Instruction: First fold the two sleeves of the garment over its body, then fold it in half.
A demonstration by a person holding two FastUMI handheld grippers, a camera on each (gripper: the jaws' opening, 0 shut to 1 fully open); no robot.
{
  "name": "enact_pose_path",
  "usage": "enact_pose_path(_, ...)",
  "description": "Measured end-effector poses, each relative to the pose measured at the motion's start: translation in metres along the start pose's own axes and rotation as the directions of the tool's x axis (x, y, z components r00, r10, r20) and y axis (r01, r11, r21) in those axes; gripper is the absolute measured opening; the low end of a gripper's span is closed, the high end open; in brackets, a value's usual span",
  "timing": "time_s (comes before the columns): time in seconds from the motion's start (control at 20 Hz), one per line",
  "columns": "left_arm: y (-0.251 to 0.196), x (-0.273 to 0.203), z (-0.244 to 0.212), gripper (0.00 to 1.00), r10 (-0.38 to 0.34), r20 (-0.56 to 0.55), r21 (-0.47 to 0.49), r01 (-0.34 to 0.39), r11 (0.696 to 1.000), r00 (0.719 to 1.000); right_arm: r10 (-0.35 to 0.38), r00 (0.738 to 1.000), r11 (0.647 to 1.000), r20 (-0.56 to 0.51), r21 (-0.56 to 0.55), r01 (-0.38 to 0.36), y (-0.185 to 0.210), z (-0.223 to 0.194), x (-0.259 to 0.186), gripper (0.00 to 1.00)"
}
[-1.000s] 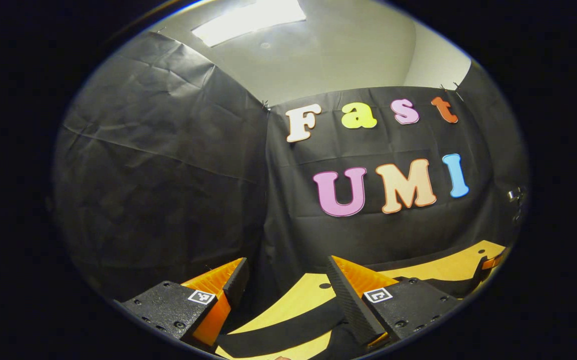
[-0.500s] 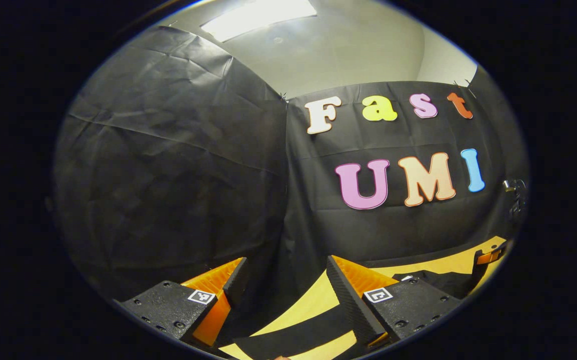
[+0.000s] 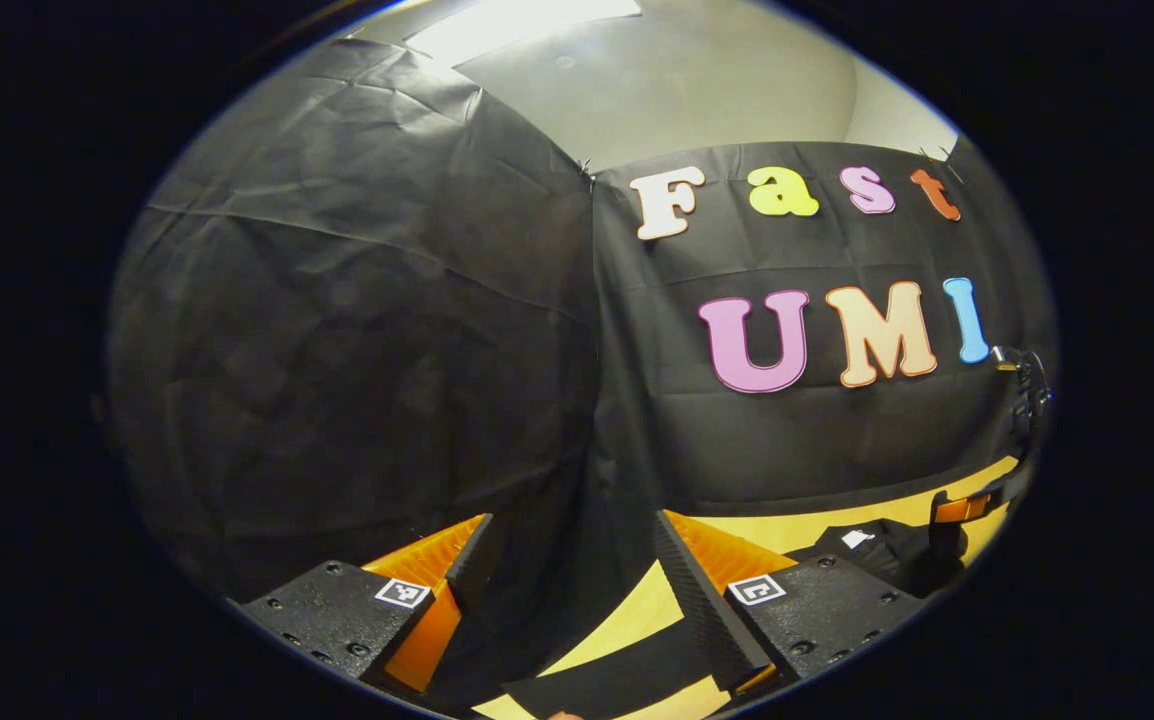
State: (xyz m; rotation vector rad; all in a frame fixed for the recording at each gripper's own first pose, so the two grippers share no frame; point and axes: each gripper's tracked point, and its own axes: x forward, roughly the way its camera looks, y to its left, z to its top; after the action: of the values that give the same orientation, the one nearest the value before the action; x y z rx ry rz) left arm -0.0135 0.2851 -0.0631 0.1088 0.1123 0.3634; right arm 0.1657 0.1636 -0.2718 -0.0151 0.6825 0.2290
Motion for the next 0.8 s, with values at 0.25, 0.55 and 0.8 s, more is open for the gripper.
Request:
enact_pose_path(0.25, 0.019, 0.007, -0.012, 0.94, 0.017, -0.025, 0.002, -0.017, 1.000, 1.000, 0.034, 0.999, 0.999, -0.020, -0.015, -0.034, 0.038, -0.003, 0.029, 0.03)
enact_pose_path(0.55, 0.030, 0.007, -0.038, 0.94, 0.013, -0.086, -0.015, -0.015, 1.000, 0.996, 0.113, 0.993, 0.993, -0.028, 0.029, -0.113, 0.078, -0.001, 0.050, 0.05)
enact_pose_path(0.8, 0.025, 0.004, -0.089, 0.94, -0.016, -0.212, -0.039, 0.008, 0.999, 0.977, 0.099, 0.989, 0.995, 0.110, -0.030, -0.096, 0.073, 0.033, 0.029, 0.98)
